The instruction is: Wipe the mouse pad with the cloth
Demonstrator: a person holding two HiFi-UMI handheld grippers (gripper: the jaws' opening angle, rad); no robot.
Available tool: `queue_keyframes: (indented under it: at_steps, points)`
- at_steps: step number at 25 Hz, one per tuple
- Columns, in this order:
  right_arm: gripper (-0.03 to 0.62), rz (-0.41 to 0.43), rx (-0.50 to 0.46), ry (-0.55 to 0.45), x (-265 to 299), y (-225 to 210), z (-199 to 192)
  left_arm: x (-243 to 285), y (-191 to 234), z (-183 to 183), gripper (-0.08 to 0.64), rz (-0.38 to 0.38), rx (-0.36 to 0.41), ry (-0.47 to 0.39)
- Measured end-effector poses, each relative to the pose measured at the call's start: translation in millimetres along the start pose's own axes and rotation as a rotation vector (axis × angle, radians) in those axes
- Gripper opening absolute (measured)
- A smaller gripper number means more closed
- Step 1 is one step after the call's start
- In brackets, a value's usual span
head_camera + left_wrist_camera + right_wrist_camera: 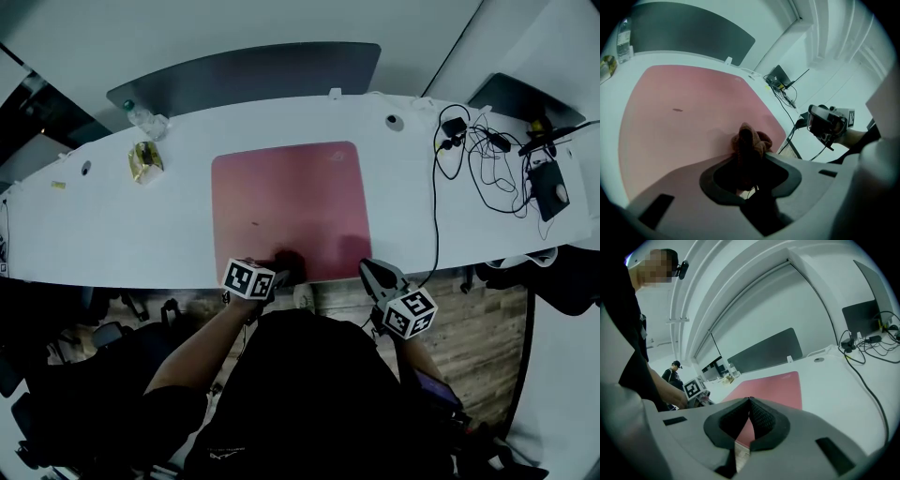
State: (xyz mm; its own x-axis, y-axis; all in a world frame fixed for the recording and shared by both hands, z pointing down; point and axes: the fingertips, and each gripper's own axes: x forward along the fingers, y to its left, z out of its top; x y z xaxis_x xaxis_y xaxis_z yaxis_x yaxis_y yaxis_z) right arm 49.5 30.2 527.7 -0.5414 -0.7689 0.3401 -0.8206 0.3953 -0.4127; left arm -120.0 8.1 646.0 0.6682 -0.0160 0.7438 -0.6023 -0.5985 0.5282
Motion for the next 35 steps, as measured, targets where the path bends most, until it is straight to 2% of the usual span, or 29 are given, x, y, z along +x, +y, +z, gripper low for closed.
queue_keyframes:
  at_steps: [3,15,25,35]
  points:
    - [0.025,0.017,-0.014,0.005,9,4,3,-16,16,-10,0.12,0.014,-0.004,-0.004]
    - [0.025,0.057,-0.037,0.007,33,16,10,-86,84,-54,0.12,0.061,-0.129,-0.043]
    - [0.025,0.074,-0.087,0.006,35,23,17,-121,116,-74,0.12,0.112,-0.192,-0.075]
    - [0.025,0.067,-0.092,0.008,29,15,11,-153,148,-85,0.12,0.239,-0.238,-0.134]
